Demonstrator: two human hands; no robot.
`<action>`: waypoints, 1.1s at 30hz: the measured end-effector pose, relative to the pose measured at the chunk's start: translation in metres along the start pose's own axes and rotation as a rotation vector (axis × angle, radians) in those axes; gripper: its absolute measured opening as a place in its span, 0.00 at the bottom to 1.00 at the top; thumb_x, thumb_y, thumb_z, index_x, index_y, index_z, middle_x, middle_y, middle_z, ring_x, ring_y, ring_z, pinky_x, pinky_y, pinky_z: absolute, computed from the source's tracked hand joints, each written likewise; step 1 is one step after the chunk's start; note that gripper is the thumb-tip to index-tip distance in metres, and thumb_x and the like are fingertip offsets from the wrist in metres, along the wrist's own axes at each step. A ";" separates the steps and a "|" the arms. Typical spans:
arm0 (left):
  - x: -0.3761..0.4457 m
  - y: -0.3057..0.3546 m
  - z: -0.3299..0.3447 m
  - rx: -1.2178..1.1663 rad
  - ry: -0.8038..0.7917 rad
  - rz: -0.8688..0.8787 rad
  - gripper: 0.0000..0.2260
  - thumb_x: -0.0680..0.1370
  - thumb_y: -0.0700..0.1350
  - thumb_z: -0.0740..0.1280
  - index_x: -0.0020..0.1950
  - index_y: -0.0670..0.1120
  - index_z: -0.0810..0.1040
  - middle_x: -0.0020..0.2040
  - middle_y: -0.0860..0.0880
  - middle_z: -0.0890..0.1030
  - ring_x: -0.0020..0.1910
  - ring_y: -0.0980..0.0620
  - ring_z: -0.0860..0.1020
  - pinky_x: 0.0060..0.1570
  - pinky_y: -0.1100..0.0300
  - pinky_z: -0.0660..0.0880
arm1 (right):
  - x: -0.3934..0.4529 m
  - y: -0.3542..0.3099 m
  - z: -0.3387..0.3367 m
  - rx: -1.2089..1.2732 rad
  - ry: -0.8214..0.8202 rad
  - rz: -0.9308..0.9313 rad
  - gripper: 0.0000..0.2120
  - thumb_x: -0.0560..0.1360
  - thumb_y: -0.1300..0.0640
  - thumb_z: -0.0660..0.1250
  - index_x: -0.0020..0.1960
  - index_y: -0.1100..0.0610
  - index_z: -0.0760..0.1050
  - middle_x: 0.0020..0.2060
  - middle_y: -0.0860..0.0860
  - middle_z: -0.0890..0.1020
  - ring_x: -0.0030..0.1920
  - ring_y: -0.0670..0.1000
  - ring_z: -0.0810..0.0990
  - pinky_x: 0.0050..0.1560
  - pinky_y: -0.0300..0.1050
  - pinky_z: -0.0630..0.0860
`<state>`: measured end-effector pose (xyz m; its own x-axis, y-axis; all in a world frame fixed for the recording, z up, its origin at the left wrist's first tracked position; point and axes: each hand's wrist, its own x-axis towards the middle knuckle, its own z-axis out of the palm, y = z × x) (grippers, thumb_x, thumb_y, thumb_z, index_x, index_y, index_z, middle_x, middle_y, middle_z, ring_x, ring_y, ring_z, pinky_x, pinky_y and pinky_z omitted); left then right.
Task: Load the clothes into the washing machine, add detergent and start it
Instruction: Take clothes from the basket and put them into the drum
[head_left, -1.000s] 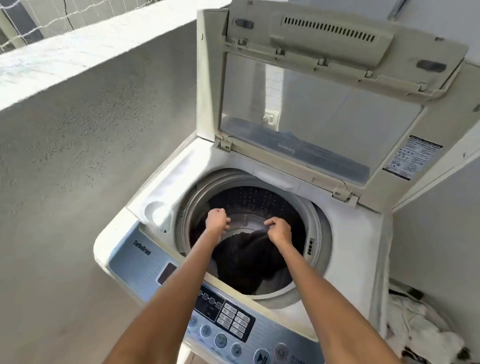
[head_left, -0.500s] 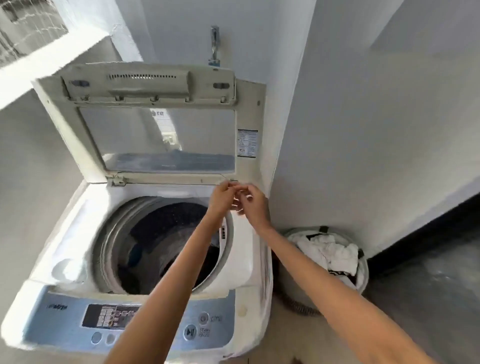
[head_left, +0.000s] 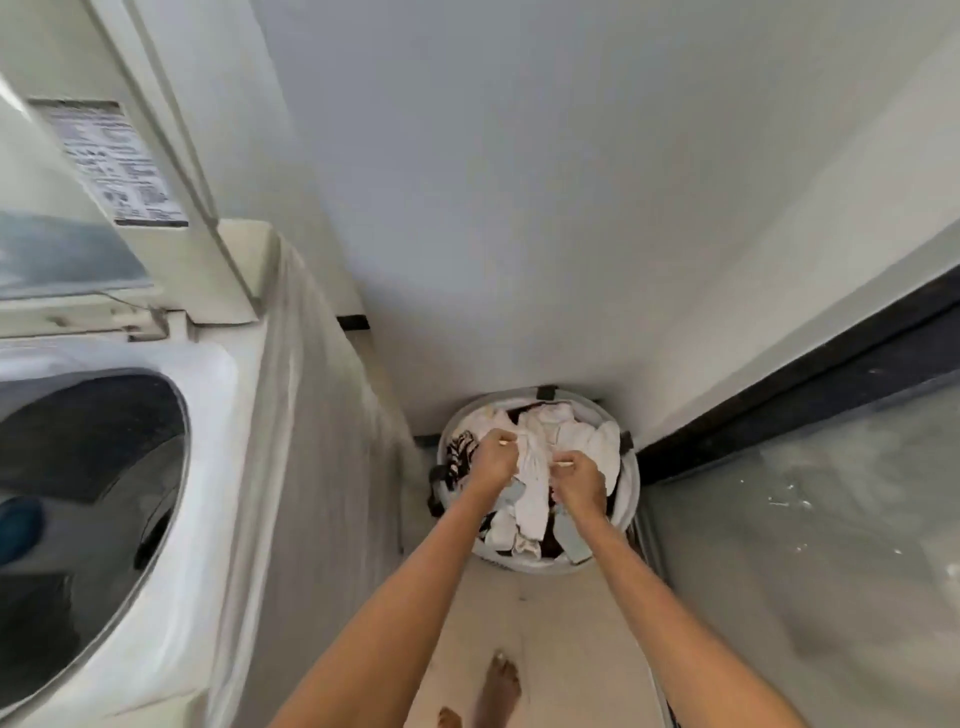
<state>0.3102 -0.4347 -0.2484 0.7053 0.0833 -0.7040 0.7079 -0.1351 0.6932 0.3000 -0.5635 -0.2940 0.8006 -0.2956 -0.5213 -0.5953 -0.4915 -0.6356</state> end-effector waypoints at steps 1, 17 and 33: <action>0.022 -0.015 0.005 0.007 0.016 -0.027 0.12 0.77 0.36 0.56 0.59 0.42 0.72 0.47 0.43 0.76 0.42 0.47 0.75 0.38 0.58 0.72 | 0.022 0.016 0.008 -0.068 -0.010 0.009 0.09 0.76 0.58 0.65 0.56 0.57 0.78 0.52 0.56 0.83 0.51 0.58 0.81 0.49 0.45 0.76; 0.083 -0.049 -0.020 0.057 0.131 0.017 0.08 0.78 0.36 0.59 0.53 0.43 0.74 0.45 0.45 0.77 0.37 0.51 0.74 0.35 0.61 0.71 | 0.105 -0.004 0.045 -0.008 -0.059 -0.138 0.08 0.79 0.60 0.55 0.51 0.59 0.72 0.46 0.55 0.77 0.51 0.56 0.75 0.46 0.46 0.69; -0.146 0.145 -0.079 -0.047 0.002 0.628 0.15 0.77 0.43 0.67 0.60 0.45 0.66 0.49 0.48 0.76 0.49 0.51 0.76 0.45 0.66 0.72 | -0.163 -0.309 -0.166 0.521 0.070 -0.546 0.14 0.75 0.68 0.54 0.33 0.56 0.66 0.28 0.50 0.69 0.26 0.45 0.68 0.26 0.35 0.64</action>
<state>0.3129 -0.3884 -0.0326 0.9871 0.0044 -0.1598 0.1593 -0.1151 0.9805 0.3649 -0.4992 0.0818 0.9830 -0.1812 -0.0291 -0.0546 -0.1372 -0.9890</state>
